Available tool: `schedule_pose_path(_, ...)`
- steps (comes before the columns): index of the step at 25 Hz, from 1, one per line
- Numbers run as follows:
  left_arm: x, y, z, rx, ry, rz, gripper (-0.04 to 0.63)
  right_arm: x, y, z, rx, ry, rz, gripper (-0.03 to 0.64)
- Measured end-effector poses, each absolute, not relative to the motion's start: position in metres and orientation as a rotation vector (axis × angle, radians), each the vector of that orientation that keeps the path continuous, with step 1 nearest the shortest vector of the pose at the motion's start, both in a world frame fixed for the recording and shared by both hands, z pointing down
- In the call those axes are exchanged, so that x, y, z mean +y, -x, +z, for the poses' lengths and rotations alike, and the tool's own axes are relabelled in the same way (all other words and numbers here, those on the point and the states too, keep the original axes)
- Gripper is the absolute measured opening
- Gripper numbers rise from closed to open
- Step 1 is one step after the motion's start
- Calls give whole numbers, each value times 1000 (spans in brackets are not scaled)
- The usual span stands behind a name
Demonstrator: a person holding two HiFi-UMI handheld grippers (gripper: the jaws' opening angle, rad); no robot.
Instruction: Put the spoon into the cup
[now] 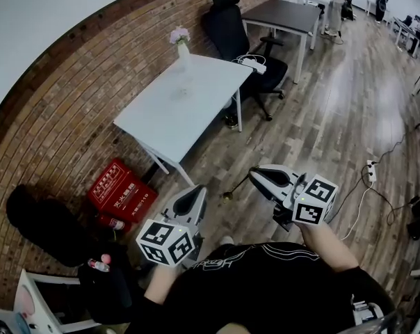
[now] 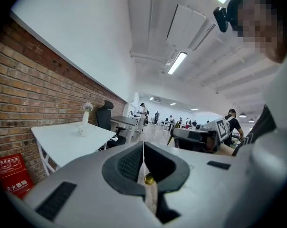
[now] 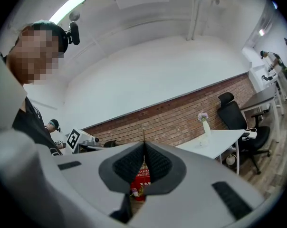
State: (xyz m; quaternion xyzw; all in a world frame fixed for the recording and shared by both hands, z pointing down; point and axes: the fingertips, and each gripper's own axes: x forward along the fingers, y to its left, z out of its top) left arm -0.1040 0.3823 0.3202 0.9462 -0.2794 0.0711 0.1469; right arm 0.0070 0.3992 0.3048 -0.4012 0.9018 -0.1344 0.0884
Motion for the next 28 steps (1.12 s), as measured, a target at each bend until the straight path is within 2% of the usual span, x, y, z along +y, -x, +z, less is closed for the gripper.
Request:
schedule_pose_path(15, 339, 86, 334, -769, -2723, 219, 8, 356, -29, 317, 2669, 1236, -417, -1)
schedule_pose_path(28, 177, 67, 351, -739, -2696, 224, 8, 197, -49, 334, 2651, 1267, -469, 0)
